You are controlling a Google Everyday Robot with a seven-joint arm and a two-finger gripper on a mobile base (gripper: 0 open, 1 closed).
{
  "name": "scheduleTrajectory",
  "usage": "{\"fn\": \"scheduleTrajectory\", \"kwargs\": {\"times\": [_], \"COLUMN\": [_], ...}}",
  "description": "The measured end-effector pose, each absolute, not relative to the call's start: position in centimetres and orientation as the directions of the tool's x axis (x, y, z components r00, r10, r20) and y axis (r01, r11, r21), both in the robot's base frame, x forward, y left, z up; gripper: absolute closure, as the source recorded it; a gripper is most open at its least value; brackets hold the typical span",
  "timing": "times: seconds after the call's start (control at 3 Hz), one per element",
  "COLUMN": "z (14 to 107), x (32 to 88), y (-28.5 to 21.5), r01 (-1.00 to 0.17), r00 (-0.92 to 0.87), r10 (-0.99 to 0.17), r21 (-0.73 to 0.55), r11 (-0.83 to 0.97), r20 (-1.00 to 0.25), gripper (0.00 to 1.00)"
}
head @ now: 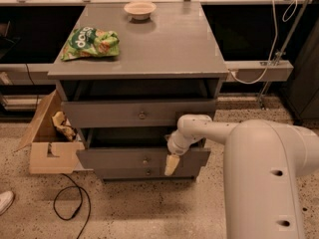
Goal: Open middle drawer
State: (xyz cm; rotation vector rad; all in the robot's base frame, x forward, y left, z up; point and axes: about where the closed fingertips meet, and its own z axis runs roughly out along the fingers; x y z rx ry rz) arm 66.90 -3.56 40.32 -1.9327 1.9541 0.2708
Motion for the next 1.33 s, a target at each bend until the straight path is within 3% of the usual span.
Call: {"fn": "scheduleTrajectory", "kwargs": {"times": [0.33, 0.67, 1.33], "z": [39.8, 40.4, 41.8], "x": [64.5, 60.7, 56.5], "y": [-2.4, -2.0, -2.0], "r01": [-0.998, -0.996, -0.994], "r00": [0.055, 0.075, 0.080], "r10": [-0.929, -0.940, -0.939], "r21": [-0.049, 0.023, 0.044], "r11": [-0.040, -0.088, -0.101], "r20": [-0.366, -0.333, -0.335], "gripper": [0.18, 0.49, 1.00]}}
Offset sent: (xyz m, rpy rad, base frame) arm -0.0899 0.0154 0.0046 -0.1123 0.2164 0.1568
